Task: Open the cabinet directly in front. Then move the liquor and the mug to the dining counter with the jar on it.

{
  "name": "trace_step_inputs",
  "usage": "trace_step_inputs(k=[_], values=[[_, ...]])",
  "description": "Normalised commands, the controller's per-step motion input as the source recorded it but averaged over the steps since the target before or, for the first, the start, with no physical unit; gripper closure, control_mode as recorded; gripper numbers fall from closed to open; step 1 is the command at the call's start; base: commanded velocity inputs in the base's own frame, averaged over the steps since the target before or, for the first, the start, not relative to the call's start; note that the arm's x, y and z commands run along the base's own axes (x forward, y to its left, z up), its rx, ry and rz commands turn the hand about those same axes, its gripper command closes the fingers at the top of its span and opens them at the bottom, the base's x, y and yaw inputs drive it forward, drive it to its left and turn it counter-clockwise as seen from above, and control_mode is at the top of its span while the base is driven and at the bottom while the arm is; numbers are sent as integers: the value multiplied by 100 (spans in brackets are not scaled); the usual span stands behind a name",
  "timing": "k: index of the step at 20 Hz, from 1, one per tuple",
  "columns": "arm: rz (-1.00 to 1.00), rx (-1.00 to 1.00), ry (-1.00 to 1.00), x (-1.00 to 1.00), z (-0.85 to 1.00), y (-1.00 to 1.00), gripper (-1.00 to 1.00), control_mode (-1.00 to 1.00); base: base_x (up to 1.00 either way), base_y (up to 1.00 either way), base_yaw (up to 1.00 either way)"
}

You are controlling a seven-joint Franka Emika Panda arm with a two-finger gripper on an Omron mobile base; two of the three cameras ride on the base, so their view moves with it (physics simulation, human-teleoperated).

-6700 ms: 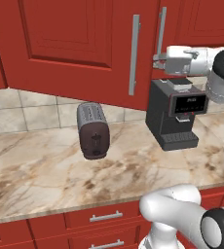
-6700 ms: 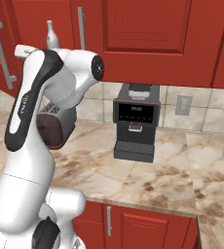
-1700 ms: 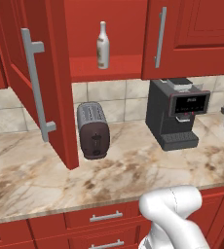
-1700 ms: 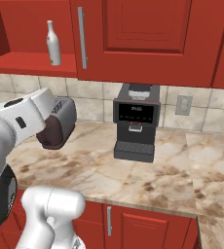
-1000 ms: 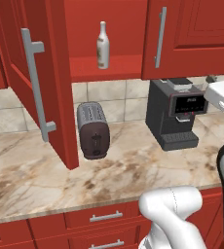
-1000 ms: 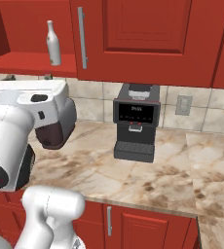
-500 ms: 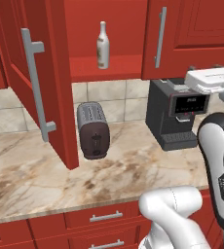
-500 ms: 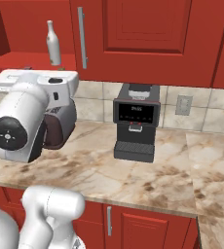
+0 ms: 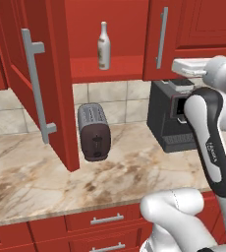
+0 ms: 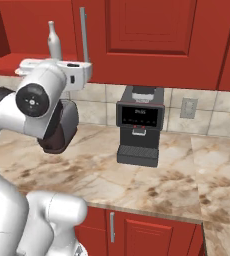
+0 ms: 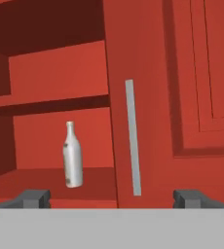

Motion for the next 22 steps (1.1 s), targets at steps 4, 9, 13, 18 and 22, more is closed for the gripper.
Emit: trace_step_inputs(k=[4, 9, 13, 18, 22], values=[[0, 1, 8, 93, 0, -6, -100, -100, 0, 0, 0], [0, 0, 7, 100, 0, -1, -100, -100, 0, 0, 0], [0, 0, 4, 100, -7, -1, -100, -100, 0, 0, 0], [0, 0, 1, 91, -9, -3, -100, -100, 0, 0, 0], [0, 0, 0, 69, -8, -2, -100, -100, 0, 0, 0]])
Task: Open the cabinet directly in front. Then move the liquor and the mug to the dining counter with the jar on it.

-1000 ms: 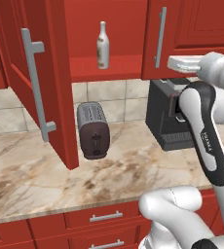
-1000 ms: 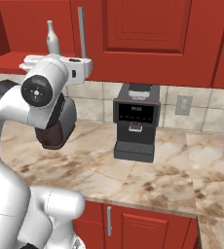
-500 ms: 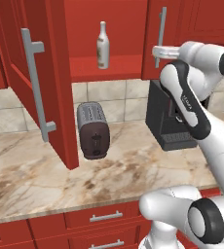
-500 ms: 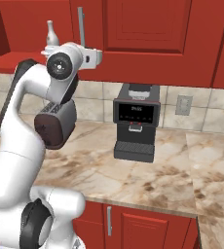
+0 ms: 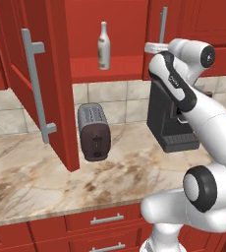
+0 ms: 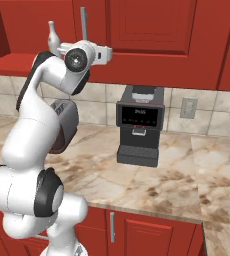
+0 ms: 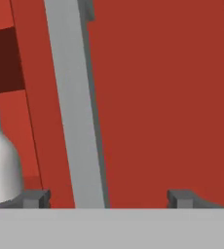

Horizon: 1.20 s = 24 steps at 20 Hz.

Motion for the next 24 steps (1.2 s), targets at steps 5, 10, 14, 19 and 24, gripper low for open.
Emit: trace_step_inputs(k=[5, 10, 14, 19, 24], values=[[0, 0, 0, 61, -7, -1, 100, -100, 0, 0, 0], [0, 0, 0, 19, -3, 0, 100, -100, 0, 0, 0], [0, 0, -5, -18, 2, -7, 100, -100, 0, 0, 0], [0, 0, -19, -70, 34, -30, 100, -100, 0, 0, 0], [-4, 0, -23, -88, 55, -42, 100, -100, 0, 0, 0]])
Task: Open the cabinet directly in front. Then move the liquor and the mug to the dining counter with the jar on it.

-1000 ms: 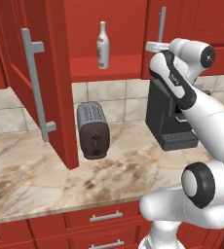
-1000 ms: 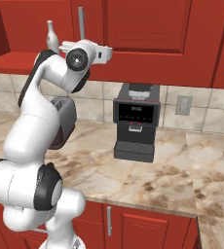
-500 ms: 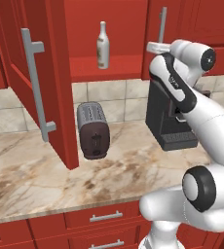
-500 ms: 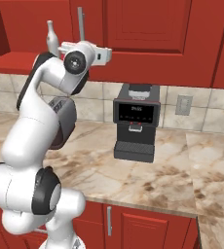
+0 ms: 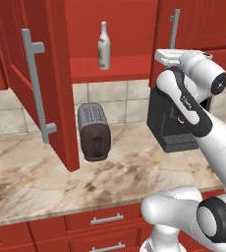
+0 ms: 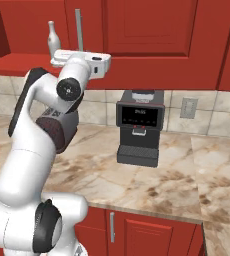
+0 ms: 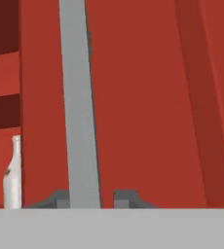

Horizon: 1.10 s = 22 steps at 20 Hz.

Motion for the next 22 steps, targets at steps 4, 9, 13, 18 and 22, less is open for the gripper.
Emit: trace_step_inputs(k=[4, 9, 13, 18, 22], values=[[-6, 0, -20, -95, 57, -52, 100, -100, 0, 0, 0], [-9, 1, -17, -98, 59, -57, 100, -100, 0, 0, 0], [-10, 2, -16, -100, 59, -60, 100, -100, 0, 0, 0], [-7, 1, -6, -41, 22, -23, -100, -100, 0, 0, 0], [-2, 2, -5, -57, 12, -3, -100, -100, 0, 0, 0]])
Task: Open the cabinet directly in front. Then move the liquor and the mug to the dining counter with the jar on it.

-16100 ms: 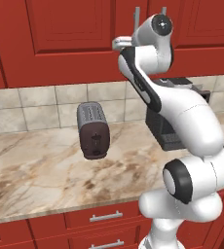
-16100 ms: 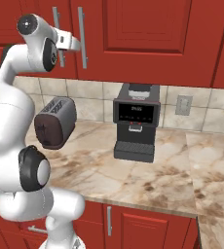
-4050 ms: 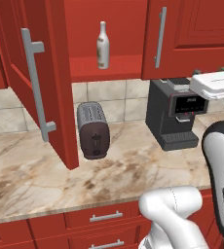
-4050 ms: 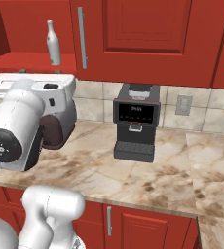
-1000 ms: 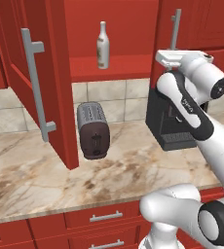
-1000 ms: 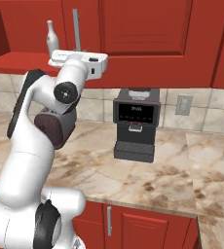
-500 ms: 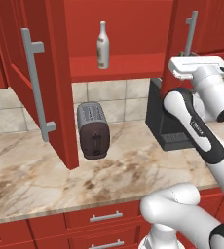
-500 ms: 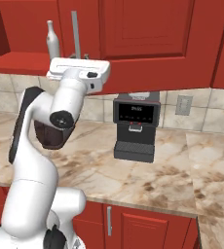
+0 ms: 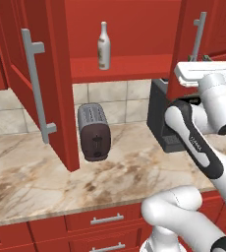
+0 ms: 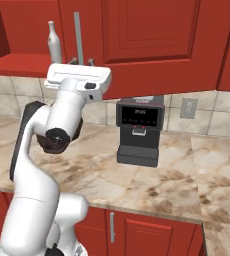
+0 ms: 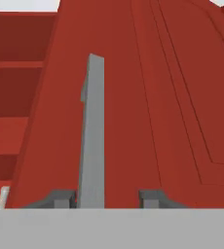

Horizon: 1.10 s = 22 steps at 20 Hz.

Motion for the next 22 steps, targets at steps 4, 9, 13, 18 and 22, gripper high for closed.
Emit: trace_step_inputs(k=[4, 9, 13, 18, 22], values=[[-6, 4, 0, -100, 39, 0, -100, -100, 0, 0, 0], [-5, 0, 6, -100, 38, 10, -100, -100, 0, 0, 0], [-8, -1, 18, -61, 39, 42, -100, -100, 0, 0, 0], [-2, -11, 32, -2, 21, 91, -100, -100, 0, 0, 0], [0, -13, 37, 2, 11, 88, -100, -100, 0, 0, 0]])
